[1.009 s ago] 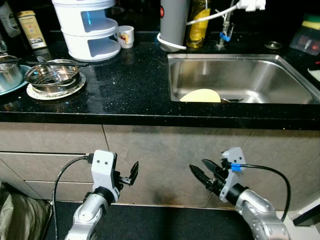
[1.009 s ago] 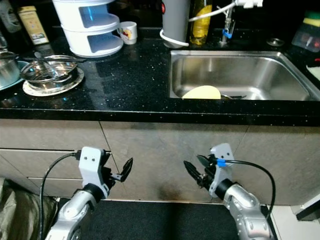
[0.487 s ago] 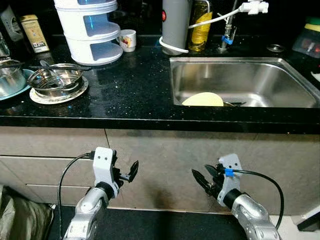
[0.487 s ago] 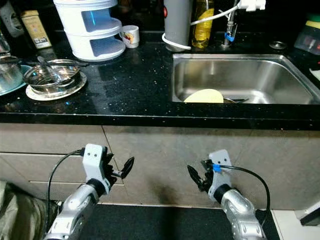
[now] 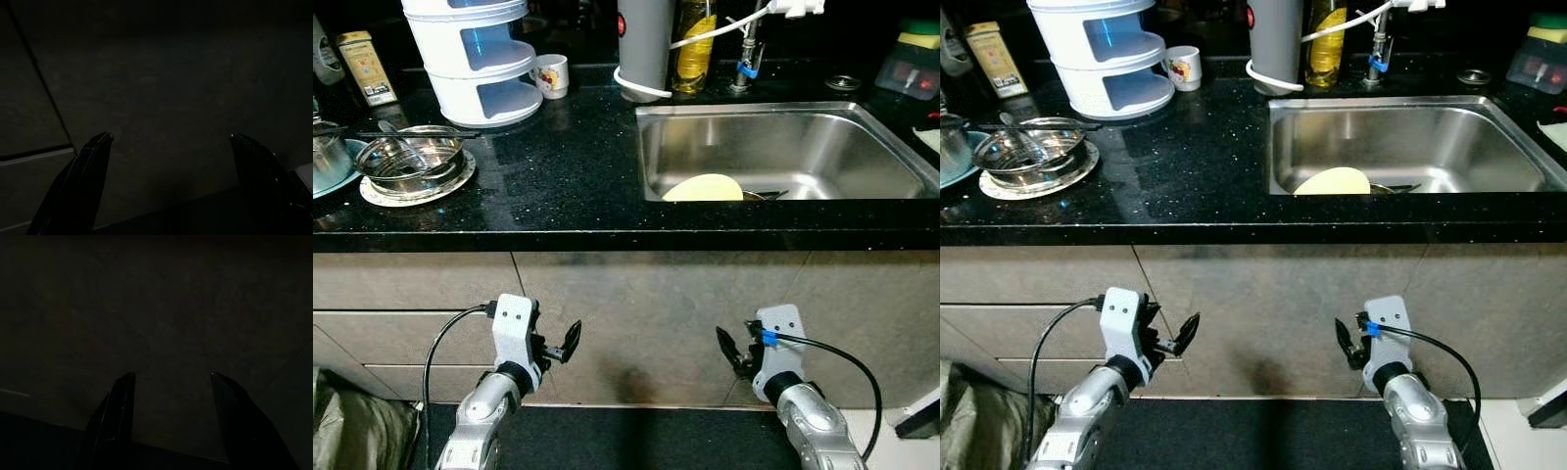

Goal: Kitchen organization

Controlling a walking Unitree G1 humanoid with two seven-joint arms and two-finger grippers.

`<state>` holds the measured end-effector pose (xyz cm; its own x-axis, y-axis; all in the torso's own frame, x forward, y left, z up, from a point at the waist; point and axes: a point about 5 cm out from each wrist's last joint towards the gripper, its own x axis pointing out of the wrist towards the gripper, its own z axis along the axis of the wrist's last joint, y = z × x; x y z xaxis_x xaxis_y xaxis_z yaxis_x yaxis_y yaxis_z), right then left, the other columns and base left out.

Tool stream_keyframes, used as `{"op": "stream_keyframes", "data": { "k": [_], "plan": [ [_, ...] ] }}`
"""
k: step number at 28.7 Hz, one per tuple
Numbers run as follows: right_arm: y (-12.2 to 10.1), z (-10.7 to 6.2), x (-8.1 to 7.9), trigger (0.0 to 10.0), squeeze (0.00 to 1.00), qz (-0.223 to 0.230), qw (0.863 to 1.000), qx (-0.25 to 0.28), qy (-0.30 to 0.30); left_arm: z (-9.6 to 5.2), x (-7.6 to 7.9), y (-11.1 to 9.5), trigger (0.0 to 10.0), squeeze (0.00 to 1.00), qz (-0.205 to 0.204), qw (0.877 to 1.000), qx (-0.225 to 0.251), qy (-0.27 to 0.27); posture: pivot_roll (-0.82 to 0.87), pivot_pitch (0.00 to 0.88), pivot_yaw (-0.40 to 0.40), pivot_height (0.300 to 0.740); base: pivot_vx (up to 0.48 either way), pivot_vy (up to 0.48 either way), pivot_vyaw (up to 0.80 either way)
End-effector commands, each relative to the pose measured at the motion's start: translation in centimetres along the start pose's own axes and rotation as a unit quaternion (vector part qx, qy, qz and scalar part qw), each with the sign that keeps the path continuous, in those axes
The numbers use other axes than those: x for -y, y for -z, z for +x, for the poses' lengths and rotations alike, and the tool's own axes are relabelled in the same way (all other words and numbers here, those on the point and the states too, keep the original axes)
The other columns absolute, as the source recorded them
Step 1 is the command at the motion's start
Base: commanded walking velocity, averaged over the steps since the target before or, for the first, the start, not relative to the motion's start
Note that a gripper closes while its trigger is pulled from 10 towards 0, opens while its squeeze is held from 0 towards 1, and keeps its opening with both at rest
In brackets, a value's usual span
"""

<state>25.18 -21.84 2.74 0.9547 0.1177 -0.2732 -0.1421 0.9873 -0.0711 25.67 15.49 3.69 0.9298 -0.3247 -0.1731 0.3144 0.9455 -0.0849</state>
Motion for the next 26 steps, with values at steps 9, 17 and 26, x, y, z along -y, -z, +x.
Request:
{"op": "stream_keyframes", "data": {
  "k": [9, 17, 26],
  "plan": [
    [-0.43, 0.95, 0.00, 10.0, 0.00, -0.016, 1.000, 0.011, 0.012, 1.07, -0.03, 0.12, 10.0, 0.00, 0.005, 1.000, -0.004, 0.002, 0.06, 0.000, 0.000, 0.736, 0.000, 0.000, 0.00],
    [-0.11, 1.06, -0.50, 10.0, 0.00, -0.010, 1.000, 0.013, -0.013, 1.07, -0.09, 0.52, 10.0, 0.00, 0.009, 1.000, -0.006, -0.002, 0.06, 0.000, 0.006, 0.736, 0.000, 0.000, 0.77],
    [0.13, 1.15, -0.75, 10.0, 0.00, -0.002, 0.999, 0.013, -0.043, 1.14, 0.05, 0.85, 10.0, 0.00, 0.010, 1.000, -0.008, -0.003, 0.06, 0.000, 0.008, 0.736, 0.000, 0.000, 0.78]
  ]
}}
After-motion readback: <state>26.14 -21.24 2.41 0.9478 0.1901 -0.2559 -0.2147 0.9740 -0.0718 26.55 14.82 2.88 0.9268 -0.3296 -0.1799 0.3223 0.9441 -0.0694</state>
